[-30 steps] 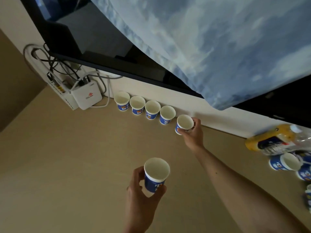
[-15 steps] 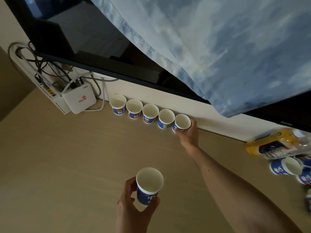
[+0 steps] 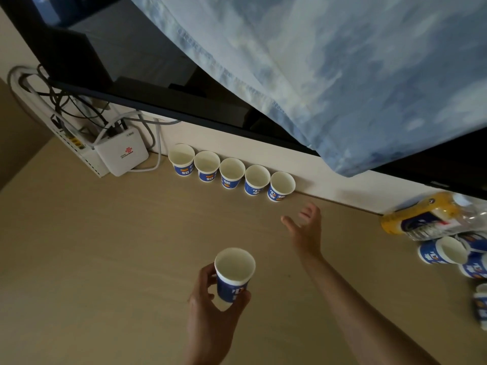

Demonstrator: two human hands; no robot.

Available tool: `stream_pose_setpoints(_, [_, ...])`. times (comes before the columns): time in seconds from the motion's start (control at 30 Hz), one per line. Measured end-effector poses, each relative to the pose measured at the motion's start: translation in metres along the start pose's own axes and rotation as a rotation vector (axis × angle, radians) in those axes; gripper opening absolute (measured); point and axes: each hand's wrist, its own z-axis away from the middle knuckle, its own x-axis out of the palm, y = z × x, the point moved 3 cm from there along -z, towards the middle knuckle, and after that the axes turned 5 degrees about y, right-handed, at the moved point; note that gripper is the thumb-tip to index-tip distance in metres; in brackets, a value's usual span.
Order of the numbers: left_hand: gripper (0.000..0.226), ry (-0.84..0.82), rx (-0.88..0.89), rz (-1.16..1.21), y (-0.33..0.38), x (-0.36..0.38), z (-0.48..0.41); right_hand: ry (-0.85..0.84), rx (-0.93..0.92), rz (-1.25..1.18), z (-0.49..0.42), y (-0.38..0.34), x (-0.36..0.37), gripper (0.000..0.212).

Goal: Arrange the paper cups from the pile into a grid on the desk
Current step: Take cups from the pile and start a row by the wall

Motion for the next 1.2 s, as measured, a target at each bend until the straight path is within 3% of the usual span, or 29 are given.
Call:
stream_pose_setpoints(0.13, [0.063,-0.016,0.026,0.000,0.021,0.020,-0.012,-0.354,0.139,-0.287,0.051,-0.015,-0.036,0.051])
stream_pose_setpoints(0.23, [0.059,-0.080,0.055,0.016,0.038,0.041,-0.018,-0.625,0.158,-0.382,0.076,-0.025,-0.054,0.063])
stream_pose_setpoints(0.33, [0.056,-0.137,0.090,0.015,0.048,0.062,-0.020,-0.697,0.138,-0.365,0.082,-0.036,-0.063,0.072])
stream_pose_setpoints(0.43, [0.058,-0.176,0.145,-0.001,0.055,0.079,-0.023,-0.638,0.115,-0.308,0.080,-0.044,-0.071,0.077])
stream_pose_setpoints(0.57, [0.073,-0.212,0.173,-0.030,0.055,0.093,-0.021,-0.526,0.076,-0.296,0.070,-0.044,-0.078,0.068])
stream_pose_setpoints(0.67, [0.094,-0.213,0.138,-0.051,0.049,0.093,-0.015,-0.343,0.077,-0.330,0.048,-0.036,-0.078,0.059])
stream_pose_setpoints(0.83, [0.090,-0.190,0.082,-0.031,0.029,0.085,-0.005,-0.058,0.070,-0.244,-0.001,-0.017,-0.062,0.058])
stream_pose_setpoints(1.2, [0.087,-0.116,0.062,-0.002,-0.009,0.058,-0.010,0.047,0.001,-0.066,-0.054,0.012,-0.018,0.063])
